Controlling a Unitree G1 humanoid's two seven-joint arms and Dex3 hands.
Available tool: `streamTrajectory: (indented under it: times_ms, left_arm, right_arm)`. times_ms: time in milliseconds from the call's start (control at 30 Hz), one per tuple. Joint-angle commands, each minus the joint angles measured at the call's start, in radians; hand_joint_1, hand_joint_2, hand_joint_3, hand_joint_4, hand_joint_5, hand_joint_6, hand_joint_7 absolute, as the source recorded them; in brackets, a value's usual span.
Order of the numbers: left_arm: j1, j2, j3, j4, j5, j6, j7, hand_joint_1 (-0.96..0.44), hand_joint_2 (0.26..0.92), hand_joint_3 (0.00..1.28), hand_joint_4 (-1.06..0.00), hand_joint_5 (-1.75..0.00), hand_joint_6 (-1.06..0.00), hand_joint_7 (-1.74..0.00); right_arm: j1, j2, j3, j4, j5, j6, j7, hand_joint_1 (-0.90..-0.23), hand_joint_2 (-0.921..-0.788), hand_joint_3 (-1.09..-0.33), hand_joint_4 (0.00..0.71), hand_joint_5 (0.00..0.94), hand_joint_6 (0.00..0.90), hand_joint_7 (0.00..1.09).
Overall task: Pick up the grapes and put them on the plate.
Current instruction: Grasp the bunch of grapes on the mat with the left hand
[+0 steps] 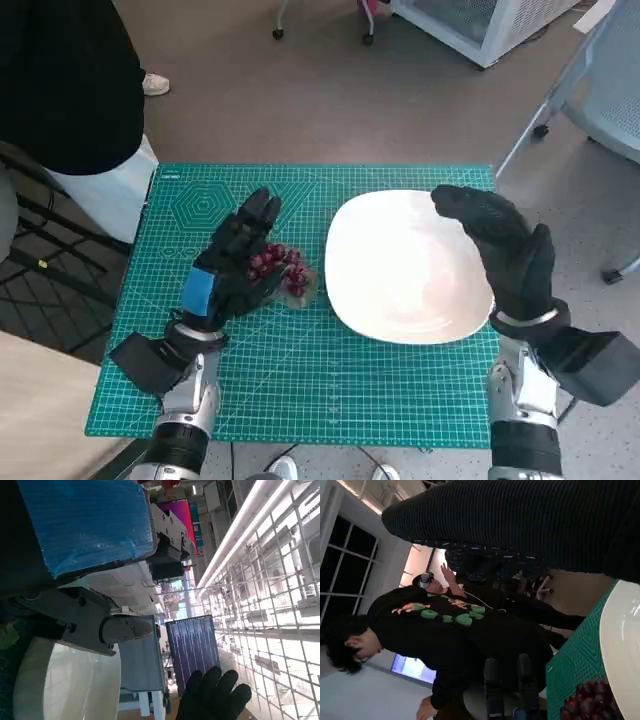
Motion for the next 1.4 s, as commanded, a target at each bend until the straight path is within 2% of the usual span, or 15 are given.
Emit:
streamTrajectory:
  times_ms: [33, 467, 600, 700, 767, 867, 1033, 1200, 1400]
  left_arm:
    - [-0.017, 0.003, 0.005, 0.002, 0.001, -0.008, 0.001, -0.22, 0.921, 0.32, -0.26, 0.0, -0.34, 0.0]
    - [-0.013, 0.013, 0.004, -0.007, 0.01, -0.01, 0.011, -0.2, 0.921, 0.32, -0.26, 0.0, -0.34, 0.0]
    - [-0.011, 0.031, -0.001, -0.024, 0.025, -0.007, 0.014, -0.23, 0.921, 0.28, -0.26, 0.0, -0.33, 0.0]
    - [-0.014, 0.071, -0.011, -0.047, 0.091, -0.001, 0.039, -0.29, 0.921, 0.21, -0.24, 0.0, -0.29, 0.0]
    - [-0.015, 0.133, -0.022, -0.079, 0.202, 0.014, 0.079, -0.36, 0.921, 0.15, -0.2, 0.0, -0.25, 0.0]
    - [-0.007, 0.245, -0.04, -0.168, 0.399, 0.081, 0.131, -0.49, 0.917, 0.09, -0.11, 0.0, -0.19, 0.0]
    - [0.016, 0.364, -0.069, -0.373, 0.615, 0.313, 0.119, -0.63, 0.859, 0.02, -0.02, 0.0, -0.08, 0.0]
    - [0.011, 0.403, -0.099, -0.469, 0.72, 0.456, 0.113, -0.61, 0.78, 0.0, 0.0, 0.0, -0.05, 0.0]
    - [-0.01, 0.424, -0.145, -0.462, 0.732, 0.502, 0.117, -0.54, 0.738, 0.0, 0.0, 0.0, -0.09, -0.02]
  right_arm:
    - [0.005, 0.008, 0.002, 0.014, 0.0, 0.004, -0.002, -0.49, -0.921, -0.622, 0.168, 0.002, -0.001, 0.34]
    - [0.007, 0.012, 0.003, 0.01, -0.004, 0.0, -0.005, -0.49, -0.921, -0.626, 0.167, 0.001, -0.001, 0.34]
    - [0.008, 0.013, 0.003, 0.009, -0.005, -0.002, -0.006, -0.491, -0.921, -0.626, 0.166, 0.001, -0.001, 0.33]
    - [0.007, 0.013, 0.004, 0.008, -0.005, -0.003, -0.005, -0.491, -0.921, -0.627, 0.166, 0.0, -0.001, 0.33]
    - [0.007, 0.013, 0.004, 0.008, -0.005, -0.002, -0.004, -0.491, -0.921, -0.627, 0.166, 0.0, -0.001, 0.33]
    - [0.005, 0.013, 0.004, 0.008, -0.004, 0.001, -0.004, -0.492, -0.921, -0.628, 0.165, 0.0, -0.001, 0.33]
    - [0.005, 0.013, 0.005, 0.003, -0.005, 0.005, -0.006, -0.492, -0.921, -0.63, 0.164, 0.0, -0.001, 0.33]
    - [0.003, 0.012, 0.004, 0.009, -0.006, 0.003, -0.005, -0.492, -0.921, -0.632, 0.163, 0.0, -0.001, 0.33]
    - [-0.001, 0.014, 0.003, 0.018, -0.003, 0.001, -0.003, -0.492, -0.921, -0.632, 0.163, 0.0, -0.001, 0.33]
